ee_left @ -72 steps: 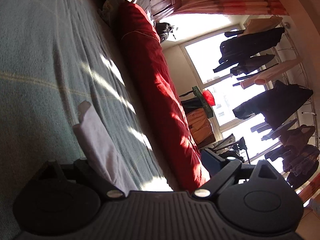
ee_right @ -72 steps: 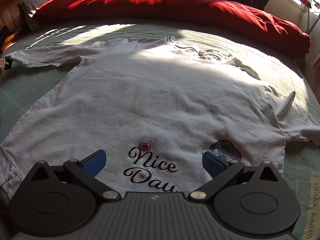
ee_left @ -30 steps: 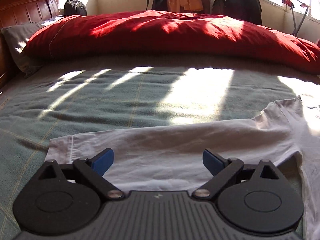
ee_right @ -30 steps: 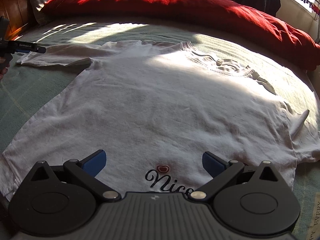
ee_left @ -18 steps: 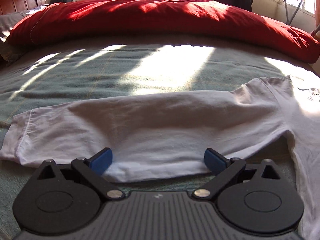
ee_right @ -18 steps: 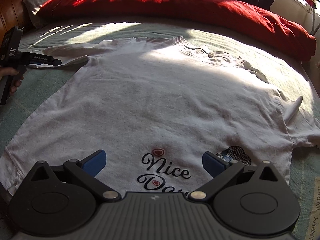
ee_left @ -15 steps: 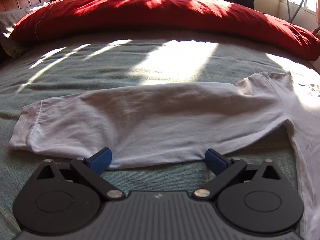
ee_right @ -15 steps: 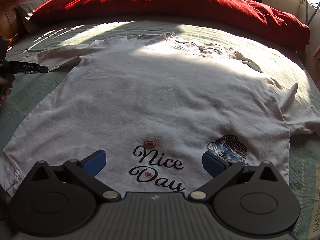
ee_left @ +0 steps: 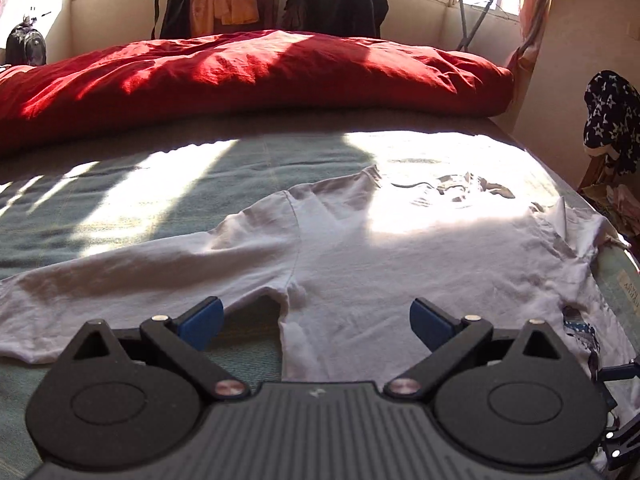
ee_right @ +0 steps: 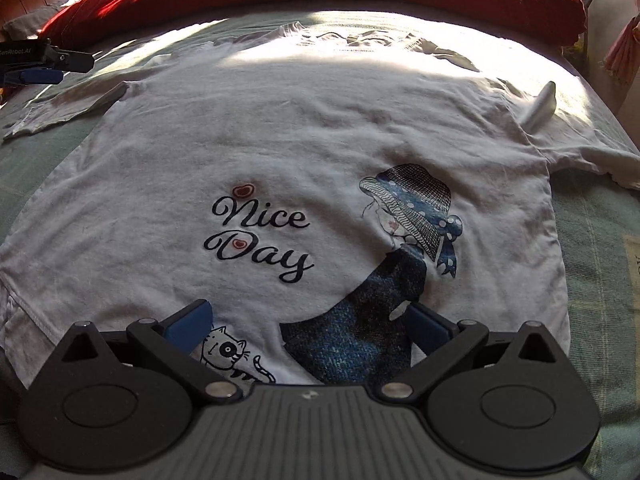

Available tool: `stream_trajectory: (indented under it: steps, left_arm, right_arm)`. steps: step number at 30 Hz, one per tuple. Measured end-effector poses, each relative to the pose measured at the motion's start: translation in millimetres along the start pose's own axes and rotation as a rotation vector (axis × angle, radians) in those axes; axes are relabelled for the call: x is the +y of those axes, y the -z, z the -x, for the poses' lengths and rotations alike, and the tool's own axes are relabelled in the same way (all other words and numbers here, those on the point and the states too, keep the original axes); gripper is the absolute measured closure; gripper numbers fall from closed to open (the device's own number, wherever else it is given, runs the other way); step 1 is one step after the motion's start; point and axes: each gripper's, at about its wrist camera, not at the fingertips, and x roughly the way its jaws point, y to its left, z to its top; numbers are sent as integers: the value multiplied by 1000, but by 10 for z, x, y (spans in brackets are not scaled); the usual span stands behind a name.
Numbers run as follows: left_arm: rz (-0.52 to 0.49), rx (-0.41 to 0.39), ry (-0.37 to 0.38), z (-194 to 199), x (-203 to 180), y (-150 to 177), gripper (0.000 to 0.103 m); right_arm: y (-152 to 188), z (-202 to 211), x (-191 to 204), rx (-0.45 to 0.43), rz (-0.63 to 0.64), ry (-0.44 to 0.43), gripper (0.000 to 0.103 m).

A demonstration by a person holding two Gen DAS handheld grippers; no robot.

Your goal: Fold clothes

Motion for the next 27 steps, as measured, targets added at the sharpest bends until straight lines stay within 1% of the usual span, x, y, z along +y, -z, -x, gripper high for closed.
stream_trajectory:
  steps: [2, 4, 7, 8, 17, 20, 21, 22, 25, 27]
  left_arm:
    - [-65, 24, 33, -125, -328, 46, 4]
    - [-112, 63, 27, -273, -574, 151, 4]
    - [-127, 118, 17, -420, -731, 358, 4]
    - [-118, 126, 8, -428, -746, 416, 4]
    - [46, 110, -108, -230, -691, 839, 2]
    - [88, 108, -165, -159, -744, 916, 2]
    - [97, 103, -187, -130, -788, 919, 2]
    - [99, 95, -192, -108, -838, 910, 2]
    - [93, 69, -171, -63, -1006, 864, 2]
    - [88, 55, -156, -47, -1116, 831, 2]
  right_arm:
    - [32, -15, -11, -9, -1, -8, 0]
    - [53, -33, -24, -15, -3, -13, 0]
    - [90, -30, -34, -37, 1, -18, 0]
    - [102, -25, -41, -44, 4, -22, 0]
    - [253, 23, -97, -143, 18, -55, 0]
    - [251, 62, -171, -148, 2, -93, 0]
    - [252, 96, -226, -154, -15, -123, 0]
    - [254, 131, -284, -160, -32, -153, 0]
    - [264, 269, -499, -190, -89, -251, 0]
    - [256, 400, -673, -230, -103, -265, 0]
